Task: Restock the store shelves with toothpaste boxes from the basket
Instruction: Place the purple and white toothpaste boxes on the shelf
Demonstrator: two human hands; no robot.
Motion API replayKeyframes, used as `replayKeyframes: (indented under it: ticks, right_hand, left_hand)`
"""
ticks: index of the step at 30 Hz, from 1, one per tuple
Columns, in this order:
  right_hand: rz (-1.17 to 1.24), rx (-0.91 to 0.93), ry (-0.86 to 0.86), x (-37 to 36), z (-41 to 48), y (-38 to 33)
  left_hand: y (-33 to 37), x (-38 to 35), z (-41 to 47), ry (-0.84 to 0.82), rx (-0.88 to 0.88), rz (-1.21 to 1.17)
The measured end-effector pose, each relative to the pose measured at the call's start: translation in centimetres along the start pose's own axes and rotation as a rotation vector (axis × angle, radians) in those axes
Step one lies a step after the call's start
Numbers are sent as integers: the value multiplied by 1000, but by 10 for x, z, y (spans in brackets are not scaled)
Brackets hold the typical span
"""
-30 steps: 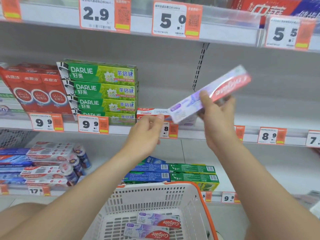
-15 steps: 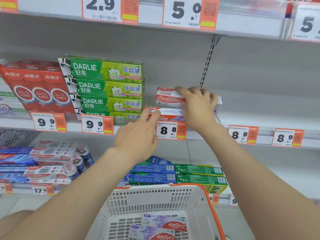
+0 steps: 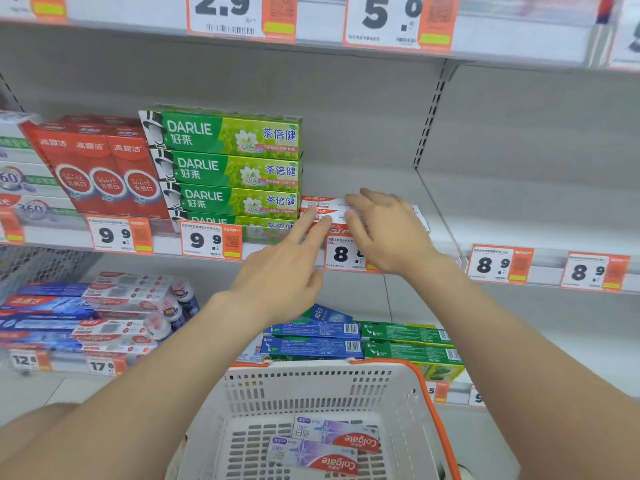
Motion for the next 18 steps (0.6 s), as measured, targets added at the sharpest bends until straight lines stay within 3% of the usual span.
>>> replayKeyframes:
  ticks: [3, 5, 7, 9, 12, 18]
  right_hand:
    - [-1, 80, 239, 18, -28, -24]
    - [55, 135, 267, 31, -49, -42]
    - [126, 86, 80, 35, -72, -49]
    - [169, 0, -240, 29, -100, -50]
    - [37, -1, -630, 9, -143, -49]
    - [-231, 59, -932, -43, -213, -34]
  left_hand:
    - [10, 6, -13, 120, -46, -16]
    - [18, 6, -22, 145, -31, -35]
    - [25, -6, -30, 7, -9, -18]
    - [30, -30, -40, -225, -5, 72]
    - [40, -77, -60, -506, -16, 148]
    - [59, -188, -97, -749, -37, 147]
Point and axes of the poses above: each hand's wrist, its own z-axis towards the middle knuckle, its own x-axis out of the back of the hand, y = z × x, the point moved 3 cm from there along z, towards the middle knuckle, and after that the axes turned 3 degrees about z, right-handed, at the moved point
